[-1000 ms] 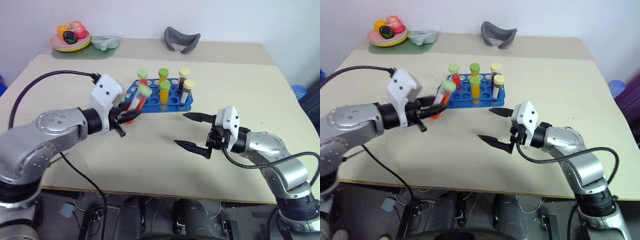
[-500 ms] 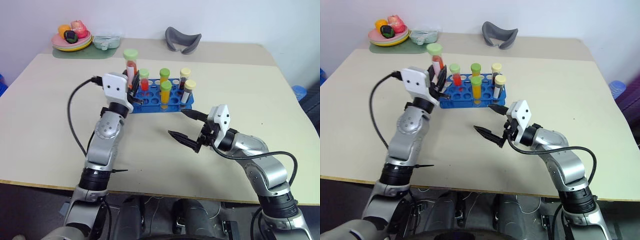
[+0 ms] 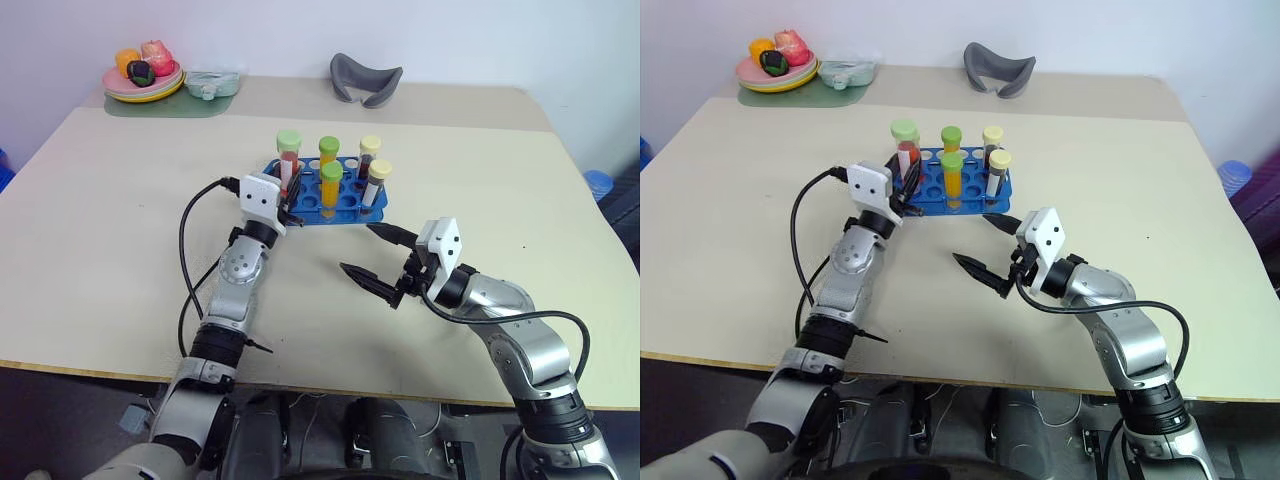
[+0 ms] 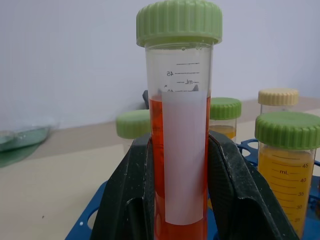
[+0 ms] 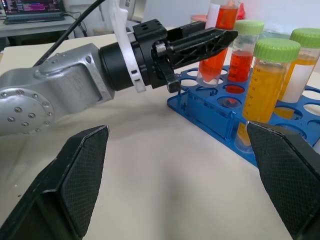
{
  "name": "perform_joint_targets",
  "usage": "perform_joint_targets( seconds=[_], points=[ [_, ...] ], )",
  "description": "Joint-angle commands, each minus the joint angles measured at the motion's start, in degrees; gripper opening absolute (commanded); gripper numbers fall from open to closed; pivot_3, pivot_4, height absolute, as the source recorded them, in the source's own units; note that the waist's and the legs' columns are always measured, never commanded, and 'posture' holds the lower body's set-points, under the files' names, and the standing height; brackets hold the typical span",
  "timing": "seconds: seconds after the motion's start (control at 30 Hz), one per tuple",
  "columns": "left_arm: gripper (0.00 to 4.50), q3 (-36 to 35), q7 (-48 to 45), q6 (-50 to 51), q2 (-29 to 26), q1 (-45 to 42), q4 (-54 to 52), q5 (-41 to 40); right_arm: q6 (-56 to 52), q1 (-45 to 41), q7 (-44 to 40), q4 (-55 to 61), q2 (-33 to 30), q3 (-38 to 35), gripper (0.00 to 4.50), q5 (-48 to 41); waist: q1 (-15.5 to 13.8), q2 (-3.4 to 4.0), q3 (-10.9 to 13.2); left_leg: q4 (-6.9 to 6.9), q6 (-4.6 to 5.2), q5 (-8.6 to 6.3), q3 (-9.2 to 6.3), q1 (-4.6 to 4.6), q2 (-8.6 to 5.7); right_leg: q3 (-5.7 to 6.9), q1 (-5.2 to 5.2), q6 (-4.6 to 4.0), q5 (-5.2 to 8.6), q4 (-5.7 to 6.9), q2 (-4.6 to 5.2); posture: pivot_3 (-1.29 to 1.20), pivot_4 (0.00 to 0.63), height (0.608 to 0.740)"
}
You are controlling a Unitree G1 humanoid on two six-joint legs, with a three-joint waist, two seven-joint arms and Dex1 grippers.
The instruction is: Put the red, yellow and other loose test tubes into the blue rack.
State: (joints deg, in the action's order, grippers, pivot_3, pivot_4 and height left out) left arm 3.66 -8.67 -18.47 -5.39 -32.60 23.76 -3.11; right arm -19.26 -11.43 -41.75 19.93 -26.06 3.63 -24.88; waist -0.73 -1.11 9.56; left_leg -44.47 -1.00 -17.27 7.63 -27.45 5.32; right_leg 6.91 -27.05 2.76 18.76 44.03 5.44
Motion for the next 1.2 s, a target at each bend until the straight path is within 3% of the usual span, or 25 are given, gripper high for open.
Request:
perform_joint_targets(
  seconds=[0.03,1.2],
  points=[
    [0.83,-0.71,-0.48,-2.79,0.94,-1.66,0.95,0.08,1.18,0.03,0.25,1.18,0.21,-1.25,4.50,-0.22,0.00,0.00,0.00,0.00,0.00,0.00,0.00,0.00,0.00,0.00,0.00,0.00,0.00,0.00,0.00,0.00,0.150,0.669],
    [0.83,-2.14,-1.59,-3.03,1.86,0.62,3.34,0.53,0.19,-0.14,0.98,2.11,0.04,-1.03,4.50,-0.63,0.03,0.00,0.00,0.00,0.00,0.00,0.00,0.01,0.01,0.00,0.00,0.00,0.00,0.00,0.00,0.00,0.150,0.669]
  ],
)
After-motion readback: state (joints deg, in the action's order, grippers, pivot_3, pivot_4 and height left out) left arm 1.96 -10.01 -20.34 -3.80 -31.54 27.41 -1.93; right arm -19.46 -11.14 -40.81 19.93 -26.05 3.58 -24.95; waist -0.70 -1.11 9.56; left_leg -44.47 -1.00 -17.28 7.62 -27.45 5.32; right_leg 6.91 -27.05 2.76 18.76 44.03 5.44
